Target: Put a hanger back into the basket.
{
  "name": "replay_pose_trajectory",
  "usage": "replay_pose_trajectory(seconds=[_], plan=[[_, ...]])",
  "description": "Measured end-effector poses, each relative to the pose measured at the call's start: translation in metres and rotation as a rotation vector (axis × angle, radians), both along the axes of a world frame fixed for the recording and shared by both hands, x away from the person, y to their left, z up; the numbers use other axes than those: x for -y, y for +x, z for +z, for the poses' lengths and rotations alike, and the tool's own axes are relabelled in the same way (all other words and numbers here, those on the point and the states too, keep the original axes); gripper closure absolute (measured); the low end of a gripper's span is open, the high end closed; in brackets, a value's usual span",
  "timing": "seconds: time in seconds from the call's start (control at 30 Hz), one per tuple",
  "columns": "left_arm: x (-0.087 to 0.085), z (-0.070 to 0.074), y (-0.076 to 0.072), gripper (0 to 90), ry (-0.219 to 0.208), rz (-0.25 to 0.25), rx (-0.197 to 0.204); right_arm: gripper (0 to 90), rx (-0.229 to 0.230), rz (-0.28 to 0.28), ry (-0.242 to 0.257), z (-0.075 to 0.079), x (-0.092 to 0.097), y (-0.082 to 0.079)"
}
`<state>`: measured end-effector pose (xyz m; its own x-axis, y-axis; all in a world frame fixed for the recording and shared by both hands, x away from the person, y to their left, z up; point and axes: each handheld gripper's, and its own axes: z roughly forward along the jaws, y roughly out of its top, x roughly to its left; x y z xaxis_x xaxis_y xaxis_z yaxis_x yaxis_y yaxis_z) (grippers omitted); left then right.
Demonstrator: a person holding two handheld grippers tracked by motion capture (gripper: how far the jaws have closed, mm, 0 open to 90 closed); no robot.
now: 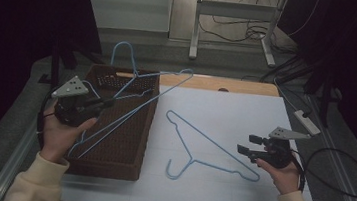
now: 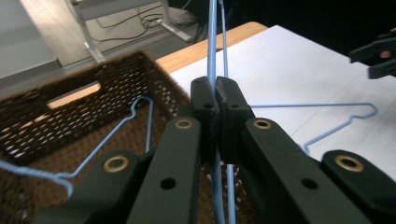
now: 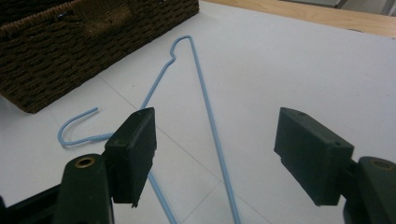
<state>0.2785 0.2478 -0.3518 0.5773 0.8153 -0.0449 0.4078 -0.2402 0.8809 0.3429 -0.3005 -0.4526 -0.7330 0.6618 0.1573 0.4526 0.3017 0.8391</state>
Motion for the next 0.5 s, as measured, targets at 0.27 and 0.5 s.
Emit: replay_pose_trajectory(seconds=[0.27, 0.5], plan=[[-0.027, -0.01, -0.005, 87.9, 0.019, 0.08, -0.014, 28.6, -0.024, 0.013, -0.017, -0.006, -0.001, -0.001], [-0.049, -0.02, -0.012, 87.9, 0.018, 0.126, -0.029, 28.6, -0.032, 0.02, -0.02, -0.007, -0.001, -0.001]])
